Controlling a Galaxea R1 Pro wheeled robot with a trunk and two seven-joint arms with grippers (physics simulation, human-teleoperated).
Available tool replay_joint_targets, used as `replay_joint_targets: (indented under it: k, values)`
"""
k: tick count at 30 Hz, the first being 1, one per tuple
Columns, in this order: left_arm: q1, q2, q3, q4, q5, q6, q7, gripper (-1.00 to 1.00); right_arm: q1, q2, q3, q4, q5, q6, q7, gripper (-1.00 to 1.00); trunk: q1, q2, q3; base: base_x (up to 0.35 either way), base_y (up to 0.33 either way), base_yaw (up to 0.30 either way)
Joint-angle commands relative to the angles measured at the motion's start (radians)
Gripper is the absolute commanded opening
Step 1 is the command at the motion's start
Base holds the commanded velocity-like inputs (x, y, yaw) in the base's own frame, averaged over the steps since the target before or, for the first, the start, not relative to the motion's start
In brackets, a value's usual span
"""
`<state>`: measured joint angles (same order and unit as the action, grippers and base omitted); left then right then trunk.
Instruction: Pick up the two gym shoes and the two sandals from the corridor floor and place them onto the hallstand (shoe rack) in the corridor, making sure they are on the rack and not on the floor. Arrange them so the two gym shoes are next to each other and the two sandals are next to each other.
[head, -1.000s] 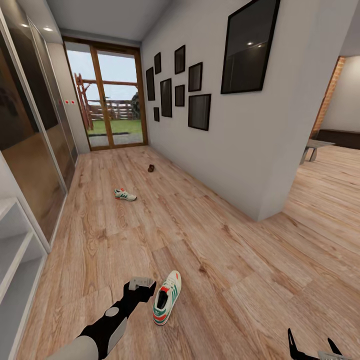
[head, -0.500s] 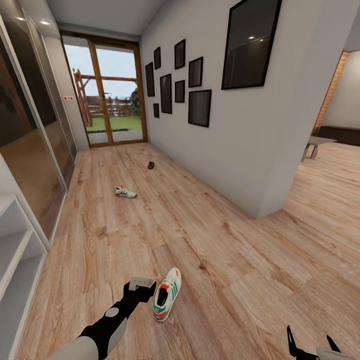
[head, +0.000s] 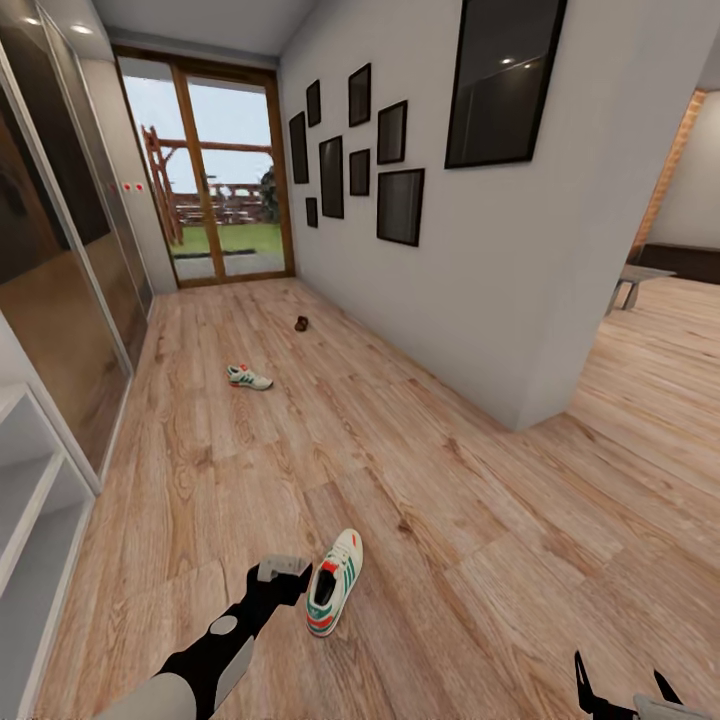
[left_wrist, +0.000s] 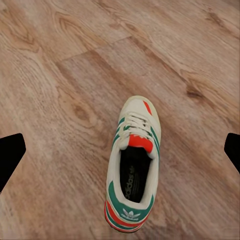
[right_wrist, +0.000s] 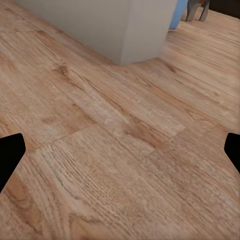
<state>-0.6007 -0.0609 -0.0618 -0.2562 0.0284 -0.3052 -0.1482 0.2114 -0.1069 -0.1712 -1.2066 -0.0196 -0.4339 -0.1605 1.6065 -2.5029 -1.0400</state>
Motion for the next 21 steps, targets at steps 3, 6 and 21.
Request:
replay_joint_targets:
  k: [3,6,21]
  values:
    - [-0.001,0.001,-0.006,0.001,0.003,-0.004,0.001,1.0,0.0,0.0,0.001,-0.001,-0.002,-0.002,-0.004,1.0,0.0,0.0,-0.005,0.0,0.0,0.0]
    - [-0.001,0.0,-0.006,0.001,0.004,-0.003,0.001,1.0,0.0,0.0,0.001,-0.001,-0.002,-0.002,-0.004,1.0,0.0,0.0,-0.008,0.0,0.0,0.0]
    - [0.0,0.0,-0.007,0.001,0.004,-0.005,0.001,1.0,0.0,0.0,0.001,-0.001,-0.002,-0.003,-0.004,1.0,0.0,0.0,-0.013,0.0,0.0,0.0]
